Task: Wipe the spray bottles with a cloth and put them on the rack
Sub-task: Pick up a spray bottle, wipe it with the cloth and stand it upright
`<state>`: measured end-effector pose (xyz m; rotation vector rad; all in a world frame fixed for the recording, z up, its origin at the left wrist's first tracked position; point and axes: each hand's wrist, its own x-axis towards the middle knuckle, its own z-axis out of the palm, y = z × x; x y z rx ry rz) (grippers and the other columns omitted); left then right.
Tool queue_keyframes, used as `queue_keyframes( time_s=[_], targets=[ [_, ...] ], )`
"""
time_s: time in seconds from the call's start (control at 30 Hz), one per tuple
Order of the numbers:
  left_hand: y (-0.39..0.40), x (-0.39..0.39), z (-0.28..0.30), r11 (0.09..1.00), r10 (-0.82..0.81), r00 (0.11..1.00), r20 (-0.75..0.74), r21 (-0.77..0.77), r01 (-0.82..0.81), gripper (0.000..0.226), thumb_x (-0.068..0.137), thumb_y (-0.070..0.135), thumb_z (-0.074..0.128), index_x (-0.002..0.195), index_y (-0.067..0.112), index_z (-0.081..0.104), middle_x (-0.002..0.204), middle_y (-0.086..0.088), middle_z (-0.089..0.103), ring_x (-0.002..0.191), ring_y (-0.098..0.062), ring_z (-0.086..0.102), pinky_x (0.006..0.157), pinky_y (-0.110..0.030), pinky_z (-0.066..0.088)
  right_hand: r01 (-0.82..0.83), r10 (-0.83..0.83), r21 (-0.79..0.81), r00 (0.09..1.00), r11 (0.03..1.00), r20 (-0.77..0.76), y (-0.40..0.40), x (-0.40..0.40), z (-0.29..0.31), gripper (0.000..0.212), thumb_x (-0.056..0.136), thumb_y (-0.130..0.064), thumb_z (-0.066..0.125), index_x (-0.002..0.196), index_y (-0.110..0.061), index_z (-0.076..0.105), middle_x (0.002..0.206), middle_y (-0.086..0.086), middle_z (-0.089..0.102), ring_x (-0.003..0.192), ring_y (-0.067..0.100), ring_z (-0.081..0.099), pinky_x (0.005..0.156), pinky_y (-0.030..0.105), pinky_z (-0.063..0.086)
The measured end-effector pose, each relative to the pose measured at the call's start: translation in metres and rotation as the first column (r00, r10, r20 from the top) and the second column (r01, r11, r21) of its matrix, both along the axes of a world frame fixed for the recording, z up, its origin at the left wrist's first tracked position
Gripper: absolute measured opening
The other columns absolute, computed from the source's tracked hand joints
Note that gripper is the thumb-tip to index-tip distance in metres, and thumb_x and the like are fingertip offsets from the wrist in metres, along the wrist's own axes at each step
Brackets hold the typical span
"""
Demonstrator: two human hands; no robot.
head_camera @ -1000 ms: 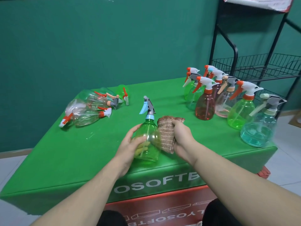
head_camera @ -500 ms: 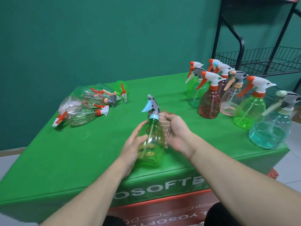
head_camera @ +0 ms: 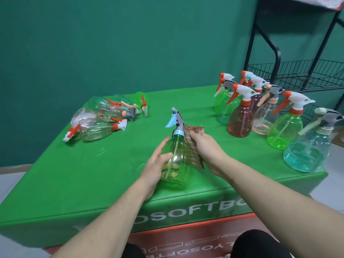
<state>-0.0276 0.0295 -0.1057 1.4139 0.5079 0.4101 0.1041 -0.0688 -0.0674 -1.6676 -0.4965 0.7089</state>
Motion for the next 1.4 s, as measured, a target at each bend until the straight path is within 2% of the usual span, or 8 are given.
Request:
queue_keyframes(
  time_s=[0.13, 0.27, 0.47, 0.53, 0.6, 0.73, 1.17, 1.4],
  targets=[
    [-0.001, -0.004, 0.003, 0.996, -0.037, 0.995, 0.094, -0.079, 0.045, 0.071, 0.064, 0.062, 0.077, 0.128, 0.074, 0.048, 0.158, 0.001, 0.041, 0.132, -0.033, 0.054, 0.114, -0.063, 0.038, 0.063, -0.063, 0.038, 0.998, 0.997, 0.008, -0.008, -0.007, -0.003, 0.038, 0.108, -0.037, 0.040, 0.089, -0.019, 0.068, 0.085, 0.002, 0.074, 0.092, 0.027, 0.072, 0.102, 0.047, 0.050],
    [-0.002, -0.005, -0.001, 0.993, 0.001, 0.998, 0.068, -0.119, 0.007, 0.115, 0.058, 0.062, 0.086, 0.156, 0.025, 0.038, 0.141, -0.007, 0.061, 0.118, -0.024, 0.063, 0.116, -0.055, 0.040, 0.157, -0.171, 0.123, 0.978, 0.980, 0.116, -0.013, -0.015, 0.006, 0.033, 0.110, -0.035, 0.038, 0.109, -0.021, 0.068, 0.108, 0.000, 0.074, 0.106, 0.021, 0.069, 0.103, 0.037, 0.048],
    [-0.004, -0.006, -0.003, 0.992, 0.023, 0.997, 0.079, -0.124, -0.013, 0.119, 0.042, 0.073, 0.089, 0.145, 0.026, 0.052, 0.123, -0.008, 0.072, 0.102, -0.024, 0.072, 0.109, -0.054, 0.048, 0.073, -0.129, 0.218, 0.958, 0.973, 0.256, -0.002, -0.025, 0.010, 0.028, 0.109, -0.029, 0.039, 0.124, -0.029, 0.064, 0.125, -0.011, 0.068, 0.121, 0.010, 0.061, 0.113, 0.035, 0.040],
    [-0.003, -0.007, -0.003, 0.990, 0.021, 0.995, 0.096, -0.138, -0.007, 0.093, 0.053, 0.063, 0.092, 0.133, 0.029, 0.059, 0.119, -0.009, 0.073, 0.096, -0.023, 0.072, 0.104, -0.049, 0.052, -0.020, -0.039, 0.153, 0.927, 0.988, 0.372, -0.002, -0.029, 0.004, 0.030, 0.110, -0.030, 0.039, 0.129, -0.031, 0.062, 0.125, -0.015, 0.065, 0.121, 0.007, 0.058, 0.107, 0.029, 0.041],
    [0.001, -0.008, -0.007, 0.984, 0.028, 0.994, 0.110, -0.176, -0.008, 0.065, 0.065, 0.046, 0.090, 0.122, 0.034, 0.061, 0.118, -0.007, 0.073, 0.092, -0.021, 0.072, 0.096, -0.042, 0.054, -0.103, 0.064, 0.046, 0.850, 0.994, 0.522, -0.002, -0.031, 0.000, 0.032, 0.110, -0.031, 0.038, 0.133, -0.029, 0.060, 0.122, -0.014, 0.062, 0.118, 0.007, 0.055, 0.098, 0.025, 0.039],
    [0.008, -0.010, -0.012, 0.975, 0.057, 0.989, 0.135, -0.221, -0.026, 0.069, 0.069, 0.035, 0.088, 0.132, 0.030, 0.059, 0.121, -0.008, 0.075, 0.104, -0.029, 0.074, 0.092, -0.041, 0.056, -0.215, 0.244, -0.140, 0.595, 0.966, 0.766, 0.002, -0.028, -0.003, 0.048, 0.102, -0.032, 0.037, 0.148, -0.027, 0.050, 0.151, -0.012, 0.050, 0.142, 0.007, 0.039, 0.121, 0.030, 0.027],
    [0.010, -0.004, -0.017, 0.993, -0.007, 0.997, 0.072, -0.116, 0.015, 0.124, 0.045, 0.065, 0.091, 0.153, 0.033, 0.041, 0.140, -0.006, 0.063, 0.121, -0.027, 0.066, 0.112, -0.055, 0.046, -0.087, 0.558, -0.551, 0.120, 0.830, 0.821, 0.007, 0.002, 0.016, 0.063, 0.096, -0.041, 0.022, 0.147, -0.018, 0.051, 0.153, 0.003, 0.049, 0.127, 0.030, 0.053, 0.109, 0.044, 0.041],
    [0.010, -0.004, -0.015, 0.989, 0.003, 0.998, 0.055, -0.150, 0.005, 0.082, 0.063, 0.056, 0.089, 0.135, 0.034, 0.057, 0.133, -0.005, 0.068, 0.115, -0.023, 0.068, 0.100, -0.042, 0.053, -0.252, 0.510, -0.452, 0.265, 0.856, 0.818, 0.007, 0.000, 0.010, 0.043, 0.100, -0.017, 0.045, 0.142, -0.013, 0.056, 0.150, 0.003, 0.052, 0.137, 0.020, 0.044, 0.114, 0.013, 0.019]
  ],
)
